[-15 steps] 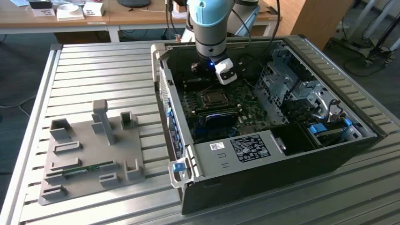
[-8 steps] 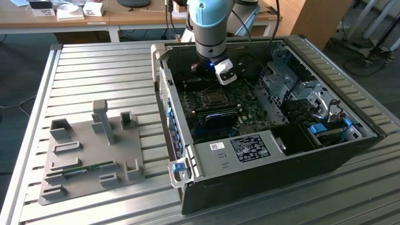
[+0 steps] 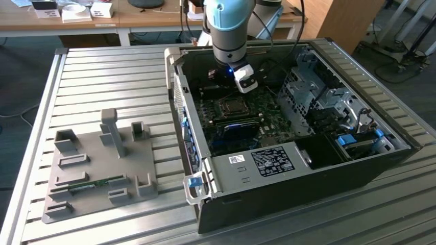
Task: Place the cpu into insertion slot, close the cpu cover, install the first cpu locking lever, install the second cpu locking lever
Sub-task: 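Install the first cpu locking lever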
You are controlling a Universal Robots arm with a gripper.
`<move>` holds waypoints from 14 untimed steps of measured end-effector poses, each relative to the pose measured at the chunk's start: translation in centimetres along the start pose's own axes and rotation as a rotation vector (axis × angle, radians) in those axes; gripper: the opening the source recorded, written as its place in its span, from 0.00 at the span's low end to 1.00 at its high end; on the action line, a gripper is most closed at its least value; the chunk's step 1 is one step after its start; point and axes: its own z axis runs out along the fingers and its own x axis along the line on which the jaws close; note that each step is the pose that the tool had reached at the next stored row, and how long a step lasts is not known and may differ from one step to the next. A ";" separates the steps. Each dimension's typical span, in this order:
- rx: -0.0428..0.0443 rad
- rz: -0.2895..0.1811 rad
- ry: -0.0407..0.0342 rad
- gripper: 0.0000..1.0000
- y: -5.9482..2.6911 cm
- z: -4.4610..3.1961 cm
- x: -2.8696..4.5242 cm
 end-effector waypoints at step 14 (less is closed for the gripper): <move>0.0007 0.002 -0.0005 0.11 -0.07 0.31 0.07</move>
